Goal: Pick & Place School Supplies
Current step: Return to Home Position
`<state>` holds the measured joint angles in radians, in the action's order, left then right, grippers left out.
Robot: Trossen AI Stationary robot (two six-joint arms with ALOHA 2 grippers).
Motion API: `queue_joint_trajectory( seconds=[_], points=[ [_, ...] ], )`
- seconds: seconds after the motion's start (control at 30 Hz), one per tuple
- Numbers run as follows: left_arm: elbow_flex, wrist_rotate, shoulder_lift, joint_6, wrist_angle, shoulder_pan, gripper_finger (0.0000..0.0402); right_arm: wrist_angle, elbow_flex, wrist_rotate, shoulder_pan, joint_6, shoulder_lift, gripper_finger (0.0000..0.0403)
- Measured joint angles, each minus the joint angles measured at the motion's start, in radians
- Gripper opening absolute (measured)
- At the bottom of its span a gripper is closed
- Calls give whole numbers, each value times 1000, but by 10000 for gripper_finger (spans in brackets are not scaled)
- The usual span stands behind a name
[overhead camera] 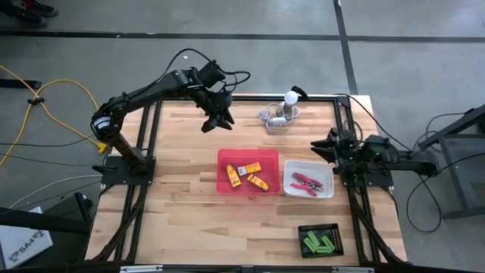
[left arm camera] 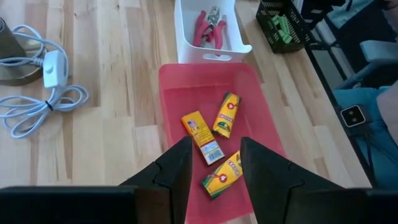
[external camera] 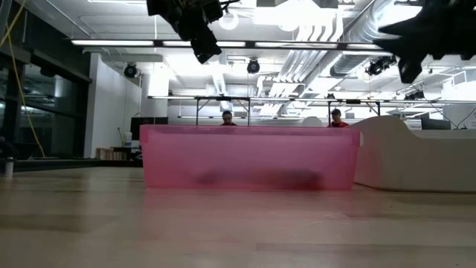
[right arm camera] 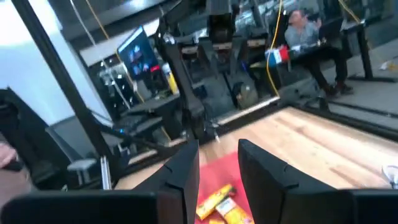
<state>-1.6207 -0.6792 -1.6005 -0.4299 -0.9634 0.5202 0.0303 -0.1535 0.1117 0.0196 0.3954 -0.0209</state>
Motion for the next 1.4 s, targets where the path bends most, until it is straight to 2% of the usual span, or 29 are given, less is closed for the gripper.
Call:
queue_joint_trajectory(
  seconds=[0.4,0.93,1.17,1.4],
  points=[
    [0,0,0,10,0,-7,131,-94,94,-25,0,0,13,101],
    [0,0,0,12,-1,-40,131,-70,145,-46,0,29,13,101],
    [0,0,0,12,-2,-40,131,-49,145,-119,0,26,13,101],
    [0,0,0,17,-2,-43,131,-46,145,-118,1,23,8,101]
  ],
)
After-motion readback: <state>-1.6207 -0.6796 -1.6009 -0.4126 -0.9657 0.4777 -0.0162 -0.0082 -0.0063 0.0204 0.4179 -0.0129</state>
